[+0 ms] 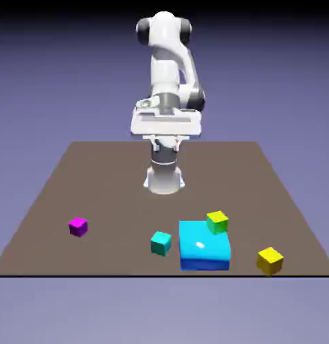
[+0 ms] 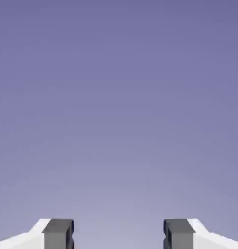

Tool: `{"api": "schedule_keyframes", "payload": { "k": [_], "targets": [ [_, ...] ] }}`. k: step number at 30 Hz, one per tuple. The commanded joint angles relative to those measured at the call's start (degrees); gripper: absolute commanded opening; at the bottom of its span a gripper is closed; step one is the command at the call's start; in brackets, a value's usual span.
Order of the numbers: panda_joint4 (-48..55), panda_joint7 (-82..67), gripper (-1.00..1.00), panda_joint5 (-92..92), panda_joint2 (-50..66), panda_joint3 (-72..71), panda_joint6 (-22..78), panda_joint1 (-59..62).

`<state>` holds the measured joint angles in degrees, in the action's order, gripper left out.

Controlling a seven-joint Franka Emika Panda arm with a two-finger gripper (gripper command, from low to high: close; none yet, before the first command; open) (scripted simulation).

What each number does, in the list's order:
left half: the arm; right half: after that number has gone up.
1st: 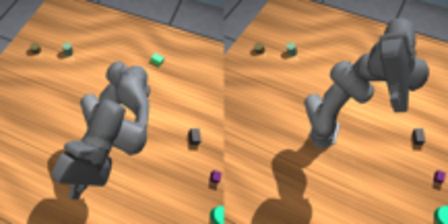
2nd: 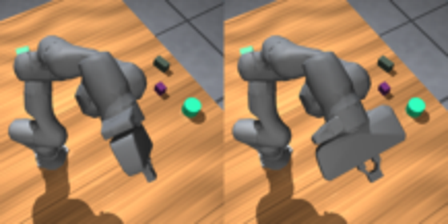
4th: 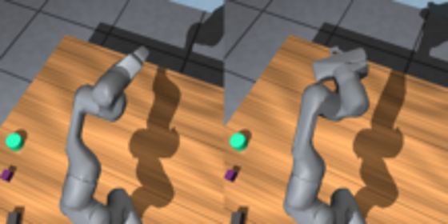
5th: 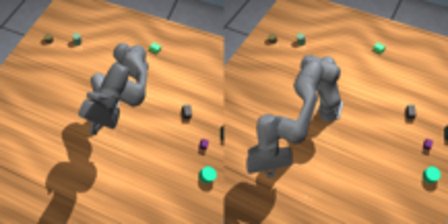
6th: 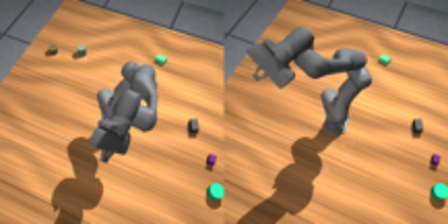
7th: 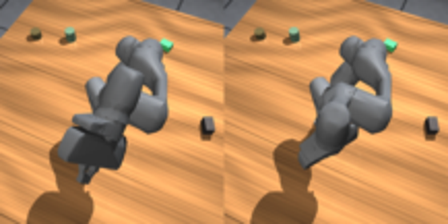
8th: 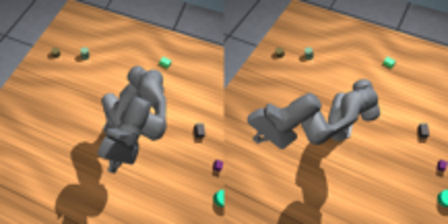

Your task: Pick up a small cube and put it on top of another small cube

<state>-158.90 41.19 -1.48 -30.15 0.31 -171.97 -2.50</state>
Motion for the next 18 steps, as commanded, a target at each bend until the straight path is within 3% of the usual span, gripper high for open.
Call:
{"api": "schedule_keyframes", "payload": {
  "k": [1, 18],
  "targets": [
    [1.7, -1.1, 0.00, -1.2, 2.1, 0.3, 1.7, -1.5],
    [31.4, -19.0, 0.00, -22.1, 37.4, 4.6, 30.5, -27.1]
  ]
}}
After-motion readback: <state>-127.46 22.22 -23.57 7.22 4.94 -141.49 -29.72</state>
